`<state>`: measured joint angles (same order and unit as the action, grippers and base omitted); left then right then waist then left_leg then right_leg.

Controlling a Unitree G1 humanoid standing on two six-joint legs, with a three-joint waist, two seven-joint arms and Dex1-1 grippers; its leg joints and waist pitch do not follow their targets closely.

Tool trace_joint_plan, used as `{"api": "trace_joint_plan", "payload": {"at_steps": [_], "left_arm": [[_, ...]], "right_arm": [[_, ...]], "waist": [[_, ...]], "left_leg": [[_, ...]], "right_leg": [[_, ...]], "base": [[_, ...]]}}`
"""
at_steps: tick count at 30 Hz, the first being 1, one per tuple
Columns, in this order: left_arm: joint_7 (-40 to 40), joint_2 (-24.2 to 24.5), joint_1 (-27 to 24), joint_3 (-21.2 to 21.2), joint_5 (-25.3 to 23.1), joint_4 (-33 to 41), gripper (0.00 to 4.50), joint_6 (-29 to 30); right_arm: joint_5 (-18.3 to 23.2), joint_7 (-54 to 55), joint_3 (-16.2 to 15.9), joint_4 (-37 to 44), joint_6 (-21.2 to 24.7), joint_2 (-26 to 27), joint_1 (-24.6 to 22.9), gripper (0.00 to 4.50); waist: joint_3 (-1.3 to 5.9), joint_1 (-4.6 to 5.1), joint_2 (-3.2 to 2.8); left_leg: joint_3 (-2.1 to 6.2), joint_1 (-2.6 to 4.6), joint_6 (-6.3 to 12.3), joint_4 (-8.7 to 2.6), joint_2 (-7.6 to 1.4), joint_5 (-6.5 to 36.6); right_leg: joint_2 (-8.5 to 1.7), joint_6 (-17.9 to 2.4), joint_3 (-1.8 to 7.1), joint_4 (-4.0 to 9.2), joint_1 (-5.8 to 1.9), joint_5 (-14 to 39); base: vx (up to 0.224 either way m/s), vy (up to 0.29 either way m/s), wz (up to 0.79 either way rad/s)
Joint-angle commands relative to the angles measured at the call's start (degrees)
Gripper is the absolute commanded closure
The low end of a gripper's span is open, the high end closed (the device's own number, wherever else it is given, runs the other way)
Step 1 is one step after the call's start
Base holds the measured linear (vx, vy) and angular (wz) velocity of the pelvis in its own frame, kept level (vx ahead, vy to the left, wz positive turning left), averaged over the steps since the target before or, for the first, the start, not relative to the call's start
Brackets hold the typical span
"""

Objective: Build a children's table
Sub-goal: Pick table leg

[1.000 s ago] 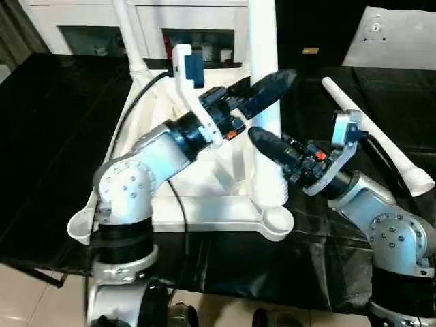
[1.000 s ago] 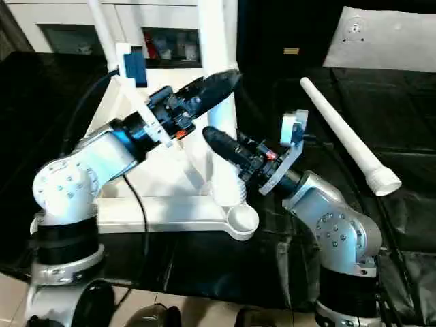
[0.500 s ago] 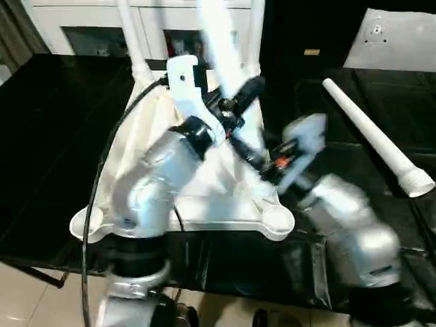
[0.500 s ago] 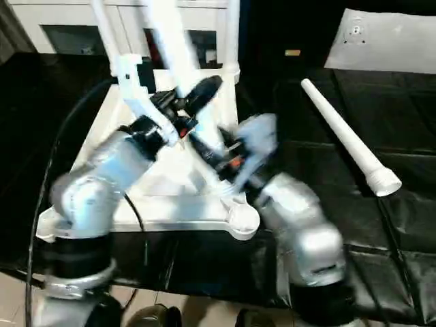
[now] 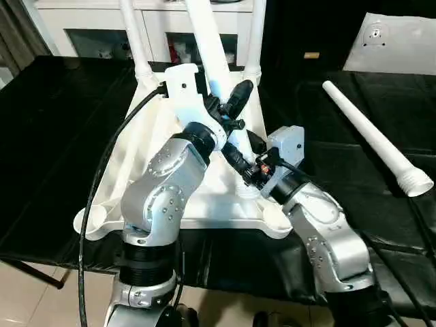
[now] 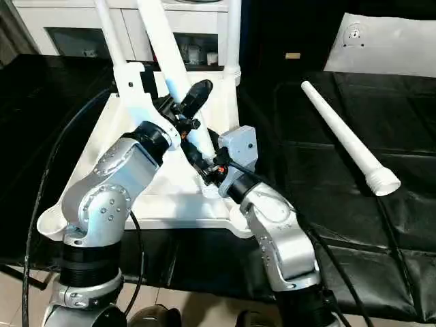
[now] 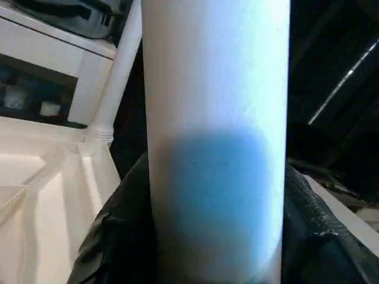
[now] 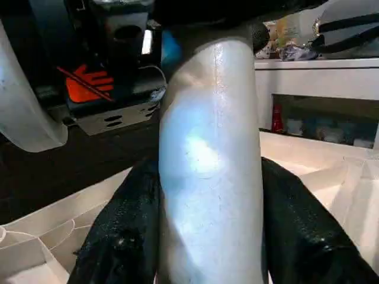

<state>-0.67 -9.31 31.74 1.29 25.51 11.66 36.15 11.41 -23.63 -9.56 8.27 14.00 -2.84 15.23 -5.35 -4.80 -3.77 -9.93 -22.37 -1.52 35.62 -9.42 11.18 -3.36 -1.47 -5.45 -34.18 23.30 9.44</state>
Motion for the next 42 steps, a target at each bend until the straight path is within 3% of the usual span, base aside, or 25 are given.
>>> {"api": "trace_joint_plan", "payload": {"at_steps": [1, 12, 13, 19, 23, 27, 29, 31, 33, 36, 42], "left_arm": [[2.1, -2.0, -0.6, 0.2, -0.8, 0.5, 2.64, 0.1], [2.0, -0.5, 0.8, 2.4, 1.2, -1.6, 2.64, 1.4], [2.0, -0.5, 0.8, 2.5, 1.2, -1.7, 2.64, 1.4], [-3.9, 6.7, 4.2, 4.9, 2.5, -6.5, 2.64, 2.5], [-9.0, 9.2, 5.8, 5.6, 6.0, -8.1, 2.65, 4.9], [-18.6, 13.4, 8.5, 6.0, 11.8, -10.6, 2.65, 8.8], [-20.4, 14.2, 9.0, 5.9, 12.7, -11.0, 2.65, 9.5], [-25.2, 15.8, 10.0, 5.8, 14.9, -11.7, 2.65, 11.3], [-27.4, 16.3, 10.6, 6.0, 16.4, -12.0, 2.65, 12.1], [-36.9, 19.1, 11.9, 3.8, 18.8, -12.0, 2.65, 13.1], [-43.6, 19.7, 13.1, 1.7, 20.3, -11.7, 2.65, 11.9]], "right_arm": [[-0.8, 2.9, 1.3, 0.2, -2.0, 0.3, 0.6, 2.65], [-0.1, 2.8, 2.4, -0.6, 0.0, 0.1, 1.3, 2.65], [-0.1, 2.8, 2.4, -0.6, 0.0, 0.1, 1.3, 1.95], [6.9, -1.6, 5.9, 1.1, 6.7, -2.1, 2.7, 1.53], [10.5, -5.3, 7.0, 2.1, 10.9, -4.9, 3.8, 1.18], [15.9, -10.0, 9.7, 2.0, 20.1, -11.3, 6.8, 0.78], [16.7, -11.1, 10.1, 1.9, 20.8, -12.5, 7.4, 0.78], [21.4, -15.0, 11.3, 2.0, 26.0, -15.6, 8.7, 0.78], [23.4, -16.5, 11.9, 2.2, 27.6, -16.7, 9.3, 0.78], [29.3, -20.4, 13.7, 3.0, 32.0, -18.5, 11.1, 0.78], [32.7, -23.9, 11.6, 5.1, 35.4, -19.8, 10.6, 0.91]], "waist": [[5.51, 0.29, 0.68], [5.66, 0.36, 0.7], [5.69, 0.31, 0.77], [5.66, 0.33, 0.71], [5.95, 0.08, 0.72], [5.99, -0.27, 0.88], [6.03, -0.44, 0.89], [6.01, -0.49, 1.12], [5.95, -0.45, 1.03], [6.07, -0.61, 1.3], [6.06, -0.74, 1.35]], "left_leg": [[1.67, 0.71, 3.49, -3.75, -3.58, 6.8], [1.63, 0.54, 3.74, -3.57, -3.37, 6.2], [1.6, 0.58, 3.82, -3.55, -3.33, 6.1], [1.67, 0.88, 3.92, -3.65, -3.14, 6.3], [1.6, 0.92, 3.91, -3.42, -3.18, 4.0], [1.45, 1.02, 4.46, -3.29, -3.15, 3.2], [1.43, 1.01, 4.42, -3.23, -3.09, 3.2], [1.36, 1.11, 4.67, -3.18, -3.06, 3.1], [1.37, 0.91, 4.73, -3.19, -3.19, 2.9], [1.34, 0.96, 4.87, -3.18, -3.16, 2.5], [1.29, 0.97, 4.42, -3.18, -3.28, 2.6]], "right_leg": [[-5.07, -6.3, 3.32, 4.71, -3.26, 17.4], [-4.98, -6.2, 3.27, 4.63, -3.33, 16.8], [-5.01, -6.1, 3.28, 4.62, -3.35, 16.9], [-4.9, -5.0, 3.18, 4.68, -3.31, 18.3], [-4.93, -6.6, 3.23, 4.13, -3.4, 15.1], [-4.99, -8.1, 3.25, 4.01, -3.39, 14.7], [-5.07, -8.0, 3.23, 3.94, -3.51, 15.2], [-5.08, -8.2, 3.24, 3.94, -3.65, 15.7], [-5.1, -8.3, 3.26, 3.95, -3.58, 15.6], [-5.16, -8.3, 3.21, 3.9, -3.6, 16.5], [-5.28, -8.5, 3.24, 3.9, -3.62, 16.4]], "base": [[0.0, 0.0, 0.0], [0.0, 0.0, 0.0], [0.0, 0.0, 0.0], [0.0, 0.0, 0.0], [0.0, 0.0, 0.0], [0.0, 0.0, 0.0], [0.0, 0.0, 0.0], [0.0, 0.0, 0.0], [0.0, 0.0, 0.0], [0.0, 0.0, 0.0], [0.0, 0.0, 0.0]]}}
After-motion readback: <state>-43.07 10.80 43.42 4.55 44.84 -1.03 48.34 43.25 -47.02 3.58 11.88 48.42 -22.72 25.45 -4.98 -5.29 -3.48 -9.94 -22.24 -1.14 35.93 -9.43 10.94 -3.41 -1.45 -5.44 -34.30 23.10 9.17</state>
